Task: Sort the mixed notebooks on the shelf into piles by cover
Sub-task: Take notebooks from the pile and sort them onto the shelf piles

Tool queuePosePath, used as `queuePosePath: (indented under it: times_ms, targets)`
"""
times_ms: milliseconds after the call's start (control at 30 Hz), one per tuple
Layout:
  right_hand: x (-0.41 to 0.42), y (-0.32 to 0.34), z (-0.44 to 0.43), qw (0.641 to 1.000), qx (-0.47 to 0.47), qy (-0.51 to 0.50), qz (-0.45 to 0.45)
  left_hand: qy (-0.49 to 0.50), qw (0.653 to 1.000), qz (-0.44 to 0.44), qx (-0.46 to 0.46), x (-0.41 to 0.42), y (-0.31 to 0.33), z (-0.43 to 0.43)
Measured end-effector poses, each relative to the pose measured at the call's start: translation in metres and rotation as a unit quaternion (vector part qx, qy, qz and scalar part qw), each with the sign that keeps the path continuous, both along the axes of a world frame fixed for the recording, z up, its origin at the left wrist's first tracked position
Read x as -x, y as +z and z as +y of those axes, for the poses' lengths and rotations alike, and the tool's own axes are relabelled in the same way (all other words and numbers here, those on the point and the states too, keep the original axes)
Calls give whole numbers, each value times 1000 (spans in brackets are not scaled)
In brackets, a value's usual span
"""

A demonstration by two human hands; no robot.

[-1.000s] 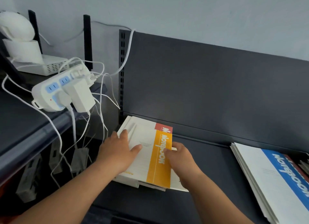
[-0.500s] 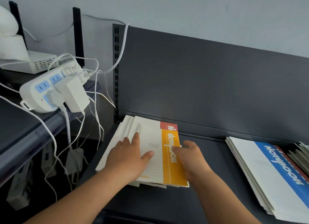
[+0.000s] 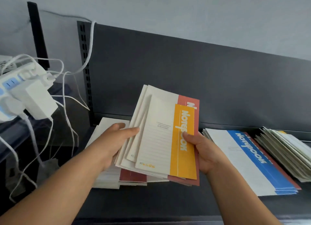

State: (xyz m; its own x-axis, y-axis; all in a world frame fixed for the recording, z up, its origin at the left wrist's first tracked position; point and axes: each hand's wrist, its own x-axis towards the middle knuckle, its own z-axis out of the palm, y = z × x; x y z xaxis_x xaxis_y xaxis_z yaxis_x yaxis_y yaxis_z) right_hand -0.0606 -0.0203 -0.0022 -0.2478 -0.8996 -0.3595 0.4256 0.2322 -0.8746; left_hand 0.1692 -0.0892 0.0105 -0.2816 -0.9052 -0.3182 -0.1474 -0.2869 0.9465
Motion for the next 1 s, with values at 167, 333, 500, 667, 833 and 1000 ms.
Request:
queuePosePath:
  times_ms: [167, 333, 500, 667, 833, 1000]
  targets:
    - [23, 16, 17, 999, 31, -19, 29, -149, 976, 128, -93, 26, 13, 13]
    - [48, 14, 33, 996, 28, -60, 61, -122, 990, 67, 11, 61, 6, 23]
    - [81, 12, 51, 991, 34, -101, 79, -117, 983, 20, 140, 103, 3, 45]
    - [133, 11, 71, 985, 66, -128, 93, -115, 970, 16, 215, 154, 5, 71]
    - [205, 8, 93, 984, 67, -120, 115, -132, 971, 37, 194, 221, -2, 100]
    - [279, 15, 124, 987, 70, -78, 121, -77, 979, 99, 160, 296, -6, 134]
